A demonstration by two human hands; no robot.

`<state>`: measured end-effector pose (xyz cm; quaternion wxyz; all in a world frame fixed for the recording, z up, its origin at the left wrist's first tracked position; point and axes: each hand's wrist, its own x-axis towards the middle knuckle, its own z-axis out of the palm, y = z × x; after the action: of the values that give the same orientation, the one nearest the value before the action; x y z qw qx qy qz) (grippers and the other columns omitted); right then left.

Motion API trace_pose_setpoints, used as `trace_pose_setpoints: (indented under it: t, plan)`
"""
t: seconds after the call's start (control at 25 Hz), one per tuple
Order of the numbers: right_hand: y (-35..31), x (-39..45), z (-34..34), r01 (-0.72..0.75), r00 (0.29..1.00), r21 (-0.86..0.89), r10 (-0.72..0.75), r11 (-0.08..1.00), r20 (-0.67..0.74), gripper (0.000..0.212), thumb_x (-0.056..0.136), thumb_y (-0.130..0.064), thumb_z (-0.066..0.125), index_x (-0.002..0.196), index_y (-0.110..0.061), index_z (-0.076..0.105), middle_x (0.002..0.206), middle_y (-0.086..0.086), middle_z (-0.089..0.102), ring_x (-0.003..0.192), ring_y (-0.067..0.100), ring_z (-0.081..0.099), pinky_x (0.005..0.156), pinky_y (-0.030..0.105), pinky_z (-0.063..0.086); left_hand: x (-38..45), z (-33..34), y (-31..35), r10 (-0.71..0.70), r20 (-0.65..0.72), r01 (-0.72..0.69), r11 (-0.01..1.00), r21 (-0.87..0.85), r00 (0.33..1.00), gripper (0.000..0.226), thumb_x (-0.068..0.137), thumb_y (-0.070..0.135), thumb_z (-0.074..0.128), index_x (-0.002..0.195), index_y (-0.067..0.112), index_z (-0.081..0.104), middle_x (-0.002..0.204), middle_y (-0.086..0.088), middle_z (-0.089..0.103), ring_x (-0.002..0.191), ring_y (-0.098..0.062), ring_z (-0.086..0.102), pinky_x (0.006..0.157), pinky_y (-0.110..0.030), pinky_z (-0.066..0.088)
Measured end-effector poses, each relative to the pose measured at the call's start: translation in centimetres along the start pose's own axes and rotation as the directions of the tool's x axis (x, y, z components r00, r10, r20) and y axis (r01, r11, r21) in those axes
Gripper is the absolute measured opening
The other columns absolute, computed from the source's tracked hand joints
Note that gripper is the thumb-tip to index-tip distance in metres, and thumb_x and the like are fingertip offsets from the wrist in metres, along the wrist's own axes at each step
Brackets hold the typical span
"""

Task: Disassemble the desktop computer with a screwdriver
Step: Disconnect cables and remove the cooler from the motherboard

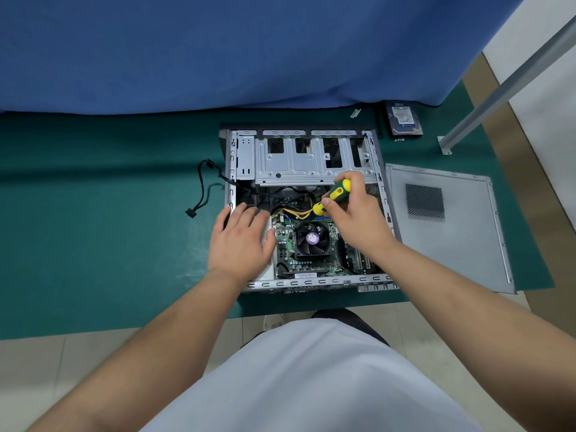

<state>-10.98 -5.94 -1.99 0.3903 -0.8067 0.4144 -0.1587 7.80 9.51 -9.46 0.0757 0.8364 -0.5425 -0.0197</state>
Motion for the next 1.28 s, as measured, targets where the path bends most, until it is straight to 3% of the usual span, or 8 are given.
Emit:
trace_pose_setpoints:
  t: [0.4, 0.6, 0.76, 0.88, 1.04, 1.2, 1.28]
  plan:
    - [0.8, 0.7, 1.2, -0.042, 0.999, -0.021, 0.042, 0.999, -0.003, 0.03, 0.102, -0.028, 0.06, 0.119, -0.031, 0.035, 0.084, 0.0, 0.071, 0.057, 0.012, 0.06, 0.053, 0.024, 0.047, 0.0, 0.1, 0.0, -0.003, -0.01, 0.003, 1.0, -0.001, 1.0, 0.048, 0.1, 0.05, 0.034, 0.136, 0.028, 0.059, 0.135, 0.003, 0.063, 0.14, -0.02, 0.045, 0.124, -0.044, 0.019]
    - [0.9, 0.7, 1.4, 0.02, 1.0, -0.073, -0.02, 0.997, 0.008, 0.03, 0.102, -0.028, 0.059, 0.121, -0.027, 0.036, 0.084, 0.0, 0.068, 0.061, 0.013, 0.061, 0.058, 0.029, 0.048, 0.0, 0.1, 0.0, -0.001, -0.009, 0.001, 1.0, -0.002, 1.0, 0.049, 0.101, 0.05, 0.034, 0.136, 0.028, 0.059, 0.135, 0.003, 0.063, 0.14, -0.02, 0.045, 0.124, -0.044, 0.018]
    - [-0.2, 0.8, 1.6, 0.144, 0.987, -0.174, -0.129, 0.974, 0.096, 0.033, 0.101, -0.028, 0.061, 0.125, -0.024, 0.038, 0.081, -0.004, 0.063, 0.061, 0.008, 0.057, 0.055, 0.031, 0.043, 0.0, 0.1, 0.0, -0.003, -0.007, 0.003, 1.0, -0.006, 1.0, 0.05, 0.101, 0.05, 0.033, 0.137, 0.028, 0.059, 0.136, 0.003, 0.063, 0.14, -0.02, 0.044, 0.124, -0.044, 0.019]
    - [-1.6, 1.4, 1.5, 0.266, 0.958, -0.307, -0.217, 0.914, 0.186, 0.033, 0.098, -0.034, 0.064, 0.122, -0.025, 0.041, 0.072, -0.011, 0.056, 0.06, 0.009, 0.056, 0.055, 0.031, 0.046, 0.0, 0.1, 0.1, -0.005, -0.006, 0.005, 1.0, -0.002, 1.0, 0.05, 0.1, 0.051, 0.033, 0.137, 0.028, 0.059, 0.136, 0.003, 0.063, 0.14, -0.02, 0.044, 0.123, -0.044, 0.019]
    - [-3.6, 2.4, 1.4, 0.327, 0.94, -0.523, -0.216, 0.787, 0.263, 0.034, 0.099, -0.045, 0.057, 0.118, -0.02, 0.043, 0.064, 0.0, 0.056, 0.059, 0.029, 0.058, 0.054, 0.037, 0.051, 0.0, 0.1, 0.0, 0.0, -0.02, 0.0, 1.0, -0.005, 1.0, 0.049, 0.1, 0.051, 0.034, 0.135, 0.027, 0.059, 0.134, 0.003, 0.064, 0.139, -0.021, 0.045, 0.123, -0.044, 0.02]
    - [-4.7, 3.3, 2.1, 0.301, 0.953, -0.677, -0.189, 0.671, 0.237, 0.044, 0.1, -0.062, 0.043, 0.101, -0.018, 0.033, 0.059, -0.001, 0.038, 0.058, 0.03, 0.047, 0.044, 0.029, 0.026, 0.3, 0.5, -0.5, 0.001, -0.036, -0.001, 1.0, -0.011, 0.999, 0.049, 0.1, 0.05, 0.035, 0.134, 0.027, 0.06, 0.133, 0.002, 0.065, 0.138, -0.022, 0.047, 0.123, -0.045, 0.021]
    - [-5.0, 3.3, 2.2, 0.301, 0.954, -0.728, -0.195, 0.616, 0.229, 0.047, 0.1, -0.064, 0.041, 0.098, -0.02, 0.029, 0.059, -0.002, 0.033, 0.058, 0.029, 0.044, 0.045, 0.028, 0.021, 0.4, 0.6, -0.5, 0.001, -0.042, -0.002, 1.0, -0.012, 0.999, 0.049, 0.1, 0.05, 0.035, 0.134, 0.027, 0.061, 0.132, 0.002, 0.065, 0.138, -0.022, 0.047, 0.123, -0.045, 0.022]
